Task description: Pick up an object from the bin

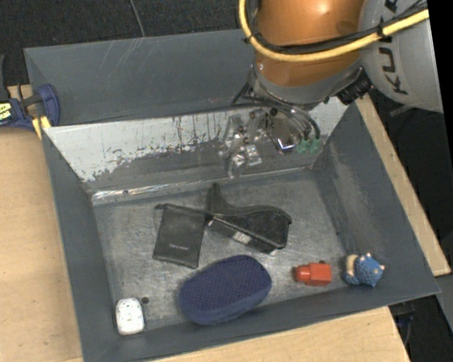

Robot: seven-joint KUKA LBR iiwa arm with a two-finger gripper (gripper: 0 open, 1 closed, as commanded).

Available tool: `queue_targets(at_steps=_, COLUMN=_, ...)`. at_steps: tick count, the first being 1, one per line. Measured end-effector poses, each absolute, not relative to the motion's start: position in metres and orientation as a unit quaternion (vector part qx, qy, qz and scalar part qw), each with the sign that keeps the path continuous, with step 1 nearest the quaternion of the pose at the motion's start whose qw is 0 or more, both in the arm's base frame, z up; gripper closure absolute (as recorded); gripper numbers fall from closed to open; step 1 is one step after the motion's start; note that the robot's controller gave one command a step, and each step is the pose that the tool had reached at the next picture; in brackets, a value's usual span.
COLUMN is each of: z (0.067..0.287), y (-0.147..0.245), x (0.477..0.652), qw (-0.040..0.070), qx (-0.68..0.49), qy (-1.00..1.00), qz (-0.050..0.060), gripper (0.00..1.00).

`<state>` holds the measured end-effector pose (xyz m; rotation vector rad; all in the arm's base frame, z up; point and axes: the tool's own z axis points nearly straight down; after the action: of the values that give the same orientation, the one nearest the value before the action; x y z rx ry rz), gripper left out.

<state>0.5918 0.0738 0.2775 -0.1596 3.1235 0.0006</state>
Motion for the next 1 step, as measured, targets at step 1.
queue_targets(at_steps=1, z=0.2395, y=0.0544, x=0.5751, qw=0.000, qx=0.050, qy=0.999, qz=0.000, gripper=1.00)
